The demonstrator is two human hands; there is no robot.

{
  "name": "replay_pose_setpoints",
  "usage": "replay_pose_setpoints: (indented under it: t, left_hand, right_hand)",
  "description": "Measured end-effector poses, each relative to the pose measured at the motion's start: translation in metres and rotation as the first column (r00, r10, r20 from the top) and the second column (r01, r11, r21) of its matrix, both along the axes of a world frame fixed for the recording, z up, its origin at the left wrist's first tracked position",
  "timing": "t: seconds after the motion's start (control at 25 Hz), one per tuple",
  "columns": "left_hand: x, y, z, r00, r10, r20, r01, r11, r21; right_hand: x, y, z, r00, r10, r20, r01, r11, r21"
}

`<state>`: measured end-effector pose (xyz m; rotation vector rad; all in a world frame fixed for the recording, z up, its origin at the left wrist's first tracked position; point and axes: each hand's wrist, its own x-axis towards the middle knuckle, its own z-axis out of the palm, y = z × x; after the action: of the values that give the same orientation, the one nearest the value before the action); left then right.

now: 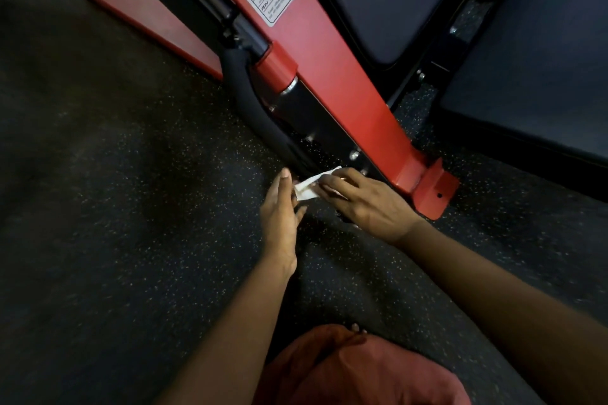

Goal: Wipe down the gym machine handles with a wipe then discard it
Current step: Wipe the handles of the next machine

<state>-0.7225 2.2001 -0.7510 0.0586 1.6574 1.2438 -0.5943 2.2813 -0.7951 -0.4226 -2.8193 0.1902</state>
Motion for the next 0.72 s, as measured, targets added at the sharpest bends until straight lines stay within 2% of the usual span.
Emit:
replay_pose_setpoints:
  t: [0.24,0.4,0.48,0.56,0.68,0.72]
  left_hand:
    - [0.009,-0.003,-0.003,0.998,-0.046,-0.054,0.047,0.999,0.022]
    - [0.007,-0.001,0.000,0.994,-0.065,-0.092,0.065,0.998,0.002]
    - [0.004,-0.002,0.007,0.994,-0.062,-0.092,0.062,0.998,-0.008]
    - [-0.001,-0.005,0.015,0.994,-0.033,-0.103,0.030,0.999,-0.032]
    - [-0.011,-0.011,0.030,0.991,0.058,-0.120,-0.068,0.994,-0.084]
    - [-0.014,-0.012,0.035,0.990,0.091,-0.111,-0.101,0.991,-0.085]
  right_hand:
    - [0.028,-0.007,-0.024,0.990,0.078,0.119,-0.085,0.995,0.054]
    - [0.042,-0.015,-0.029,0.921,0.122,0.370,-0.160,0.984,0.073]
    - [0.041,-0.016,-0.021,0.890,0.160,0.427,-0.179,0.984,0.005]
    - [0.029,-0.011,0.003,0.896,0.196,0.398,-0.217,0.976,0.008]
    - [-0.024,0.019,0.055,0.947,0.240,0.212,-0.263,0.961,0.088]
    - [-0.045,0.029,0.074,0.945,0.246,0.216,-0.277,0.953,0.123]
